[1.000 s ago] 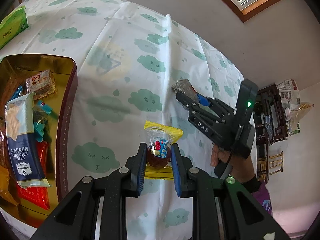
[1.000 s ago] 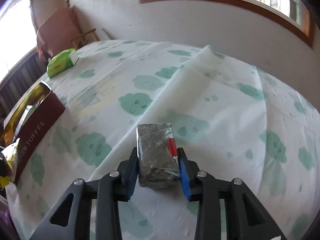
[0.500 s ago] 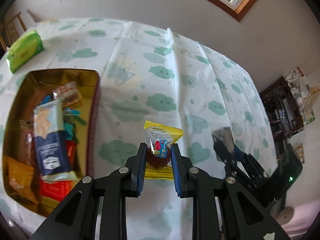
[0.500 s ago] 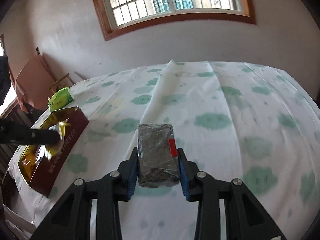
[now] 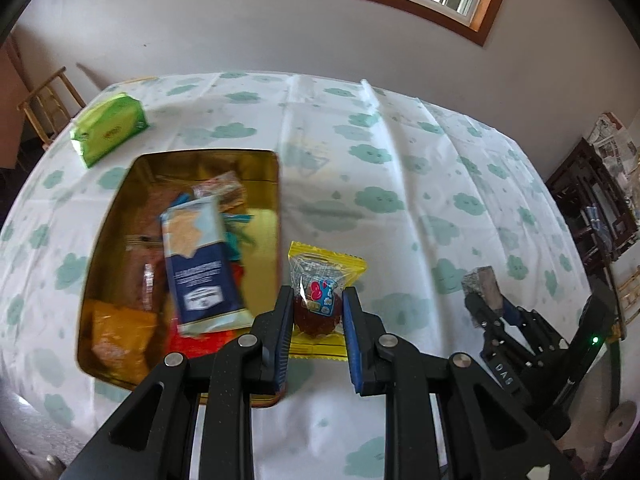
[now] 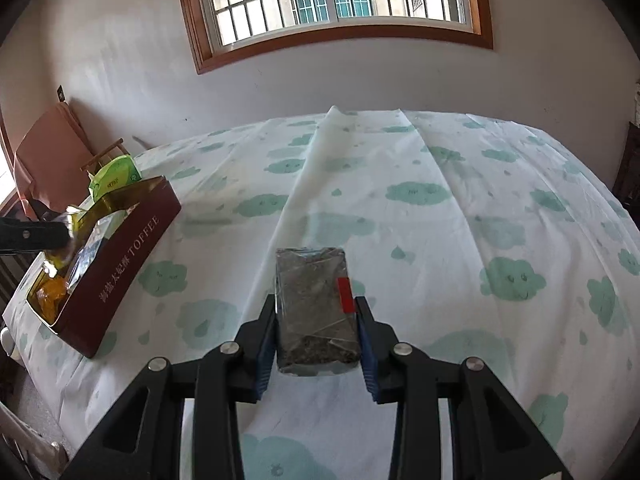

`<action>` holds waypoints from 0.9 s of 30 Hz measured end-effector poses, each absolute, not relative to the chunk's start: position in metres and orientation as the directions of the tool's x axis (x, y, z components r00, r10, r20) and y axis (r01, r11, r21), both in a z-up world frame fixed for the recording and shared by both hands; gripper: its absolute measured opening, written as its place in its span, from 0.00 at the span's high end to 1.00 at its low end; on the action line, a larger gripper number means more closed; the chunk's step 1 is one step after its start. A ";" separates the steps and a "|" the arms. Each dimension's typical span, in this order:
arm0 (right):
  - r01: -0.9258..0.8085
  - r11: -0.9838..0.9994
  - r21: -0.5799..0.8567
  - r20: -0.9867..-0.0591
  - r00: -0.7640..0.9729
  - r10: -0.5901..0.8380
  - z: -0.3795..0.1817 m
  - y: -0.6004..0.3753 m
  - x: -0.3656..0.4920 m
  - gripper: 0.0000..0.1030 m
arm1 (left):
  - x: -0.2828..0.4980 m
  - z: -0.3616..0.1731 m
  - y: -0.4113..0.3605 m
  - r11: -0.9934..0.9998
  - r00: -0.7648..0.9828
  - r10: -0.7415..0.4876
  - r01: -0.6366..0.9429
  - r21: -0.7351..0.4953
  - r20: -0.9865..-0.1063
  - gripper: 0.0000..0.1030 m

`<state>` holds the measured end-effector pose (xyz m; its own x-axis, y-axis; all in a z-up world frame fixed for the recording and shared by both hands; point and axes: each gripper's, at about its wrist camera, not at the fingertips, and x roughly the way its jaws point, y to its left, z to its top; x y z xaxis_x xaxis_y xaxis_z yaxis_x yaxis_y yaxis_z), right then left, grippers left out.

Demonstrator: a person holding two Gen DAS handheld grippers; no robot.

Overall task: Organize snacks
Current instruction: 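Grasp the dark grey packet with the right gripper while the left gripper holds the yellow candy, then carry the yellow candy into the tin and open the left gripper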

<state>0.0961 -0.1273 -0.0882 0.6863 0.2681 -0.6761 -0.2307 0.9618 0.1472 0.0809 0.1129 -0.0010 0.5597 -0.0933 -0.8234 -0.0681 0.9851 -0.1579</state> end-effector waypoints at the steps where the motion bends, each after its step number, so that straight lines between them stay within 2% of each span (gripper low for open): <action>1: -0.229 0.963 0.143 -0.680 0.684 0.264 -0.090 -0.126 0.097 0.65 | 0.078 -0.002 0.117 0.986 0.561 -0.086 -0.073 -0.153 -0.823 0.80; 15: -0.183 0.974 0.135 -0.676 0.701 0.226 -0.090 -0.128 0.095 0.65 | 0.055 -0.018 0.199 0.984 0.596 0.029 -0.156 -0.081 -0.803 0.79; 27: -0.181 0.974 0.137 -0.679 0.698 0.226 -0.091 -0.128 0.096 0.65 | 0.060 -0.031 0.207 0.993 0.609 -0.008 -0.090 -0.079 -0.793 0.79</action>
